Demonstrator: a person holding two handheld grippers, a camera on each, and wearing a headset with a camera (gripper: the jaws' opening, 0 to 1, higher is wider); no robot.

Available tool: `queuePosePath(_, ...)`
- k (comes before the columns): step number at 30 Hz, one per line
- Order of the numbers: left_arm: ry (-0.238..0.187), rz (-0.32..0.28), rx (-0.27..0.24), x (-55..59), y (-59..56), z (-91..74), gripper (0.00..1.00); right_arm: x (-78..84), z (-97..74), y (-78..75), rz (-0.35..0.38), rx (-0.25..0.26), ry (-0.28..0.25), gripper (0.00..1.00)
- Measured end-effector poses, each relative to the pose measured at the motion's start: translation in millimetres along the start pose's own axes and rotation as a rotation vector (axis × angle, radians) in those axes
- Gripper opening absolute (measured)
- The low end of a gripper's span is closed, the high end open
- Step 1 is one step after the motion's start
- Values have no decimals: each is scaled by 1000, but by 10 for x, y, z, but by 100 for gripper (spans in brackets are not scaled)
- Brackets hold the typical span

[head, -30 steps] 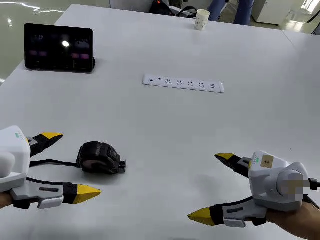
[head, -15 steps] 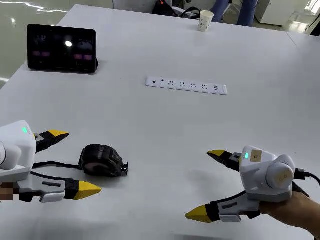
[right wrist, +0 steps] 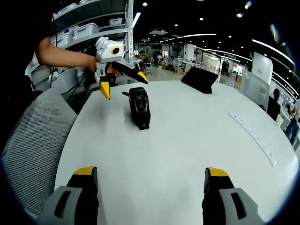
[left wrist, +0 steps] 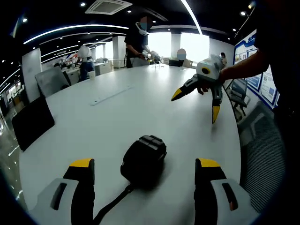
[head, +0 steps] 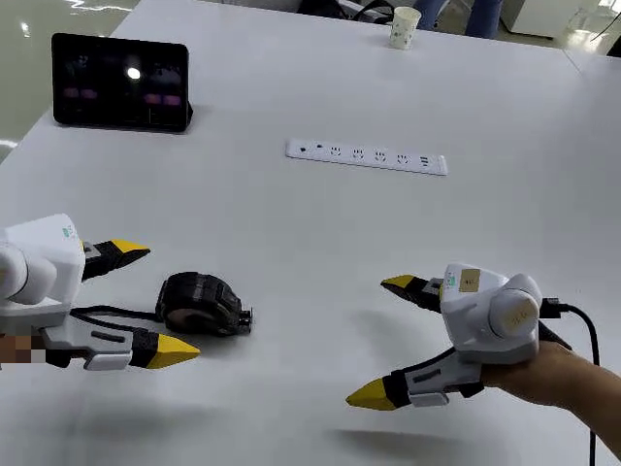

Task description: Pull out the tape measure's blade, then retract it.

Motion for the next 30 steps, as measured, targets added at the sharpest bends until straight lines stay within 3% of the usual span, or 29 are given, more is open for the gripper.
queuePosePath(17,49,75,70,31,50,64,63,-163,279,36,-158,-86,10,79)
queuePosePath(30,86,125,120,45,49,151,52,-288,473,74,-223,-141,12,63)
Point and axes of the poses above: the centre of the closed fingertips' face, and the gripper's own axes: z roughly forward along the fingers, y roughly to its left, x roughly out of its underside, the point moved 3 cm from there along -z, roughly backward along the fingers, and after that the axes turned 1 degree about x, right-handed, at the moved point
